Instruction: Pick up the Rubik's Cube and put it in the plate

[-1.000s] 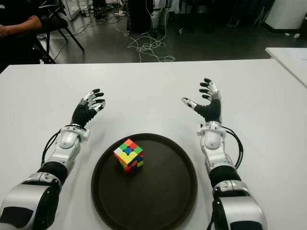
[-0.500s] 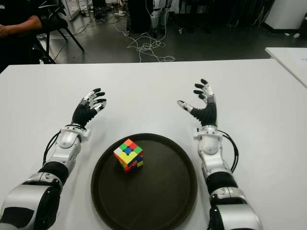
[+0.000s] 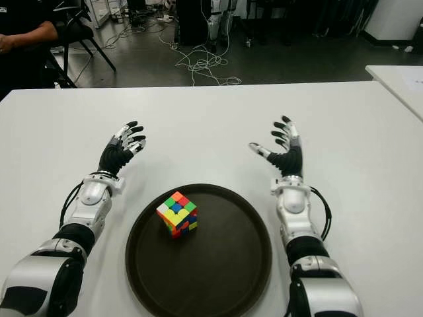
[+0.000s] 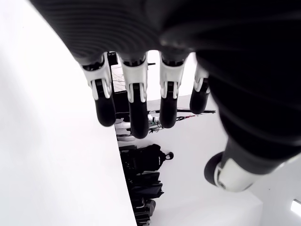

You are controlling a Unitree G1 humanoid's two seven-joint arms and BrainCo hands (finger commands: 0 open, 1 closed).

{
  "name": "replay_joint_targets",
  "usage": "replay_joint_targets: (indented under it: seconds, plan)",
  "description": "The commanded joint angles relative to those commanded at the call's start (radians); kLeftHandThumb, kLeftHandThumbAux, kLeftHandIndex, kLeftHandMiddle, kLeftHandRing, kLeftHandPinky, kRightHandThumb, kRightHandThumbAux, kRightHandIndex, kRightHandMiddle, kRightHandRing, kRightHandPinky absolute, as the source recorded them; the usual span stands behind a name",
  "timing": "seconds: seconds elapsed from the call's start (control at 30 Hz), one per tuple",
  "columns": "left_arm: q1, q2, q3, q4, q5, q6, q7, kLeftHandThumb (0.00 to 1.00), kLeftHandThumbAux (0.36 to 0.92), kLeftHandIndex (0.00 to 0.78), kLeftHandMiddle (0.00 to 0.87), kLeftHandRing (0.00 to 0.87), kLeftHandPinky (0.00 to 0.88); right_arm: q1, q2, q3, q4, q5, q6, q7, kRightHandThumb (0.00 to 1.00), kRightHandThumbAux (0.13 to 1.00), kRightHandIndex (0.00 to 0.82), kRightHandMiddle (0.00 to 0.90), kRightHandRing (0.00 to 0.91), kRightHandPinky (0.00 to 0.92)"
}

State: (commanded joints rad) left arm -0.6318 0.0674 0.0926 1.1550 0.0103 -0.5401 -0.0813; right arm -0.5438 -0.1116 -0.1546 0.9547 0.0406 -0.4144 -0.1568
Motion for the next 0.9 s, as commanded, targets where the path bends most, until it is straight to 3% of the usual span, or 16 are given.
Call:
replay_joint_targets:
  seconds: [0.3, 0.63, 0.9]
  plan:
    - [-0.006, -0.002, 0.019, -0.011, -0.022, 0.077, -0.004, 0.172, 0.736, 0.116, 0.179, 0.195, 0.21, -0.016, 0.0, -0.022, -0.031, 0.026, 0.146, 0.007, 0.026, 0.879, 0.123, 0.21, 0.215, 0.231]
    - [-0.008, -0.002, 0.027, -0.032, -0.038, 0.135, -0.015, 0.22, 0.751, 0.113, 0.177, 0.199, 0.223, -0.007, 0.003, -0.013, -0.075, 0.013, 0.206, 0.001, 0.041, 0.883, 0.138, 0.216, 0.201, 0.197]
    - [-0.006, -0.001, 0.025, -0.046, -0.04, 0.15, -0.023, 0.255, 0.767, 0.114, 0.176, 0.196, 0.219, -0.007, 0.001, -0.013, -0.084, 0.01, 0.22, 0.004, 0.047, 0.902, 0.143, 0.222, 0.213, 0.23]
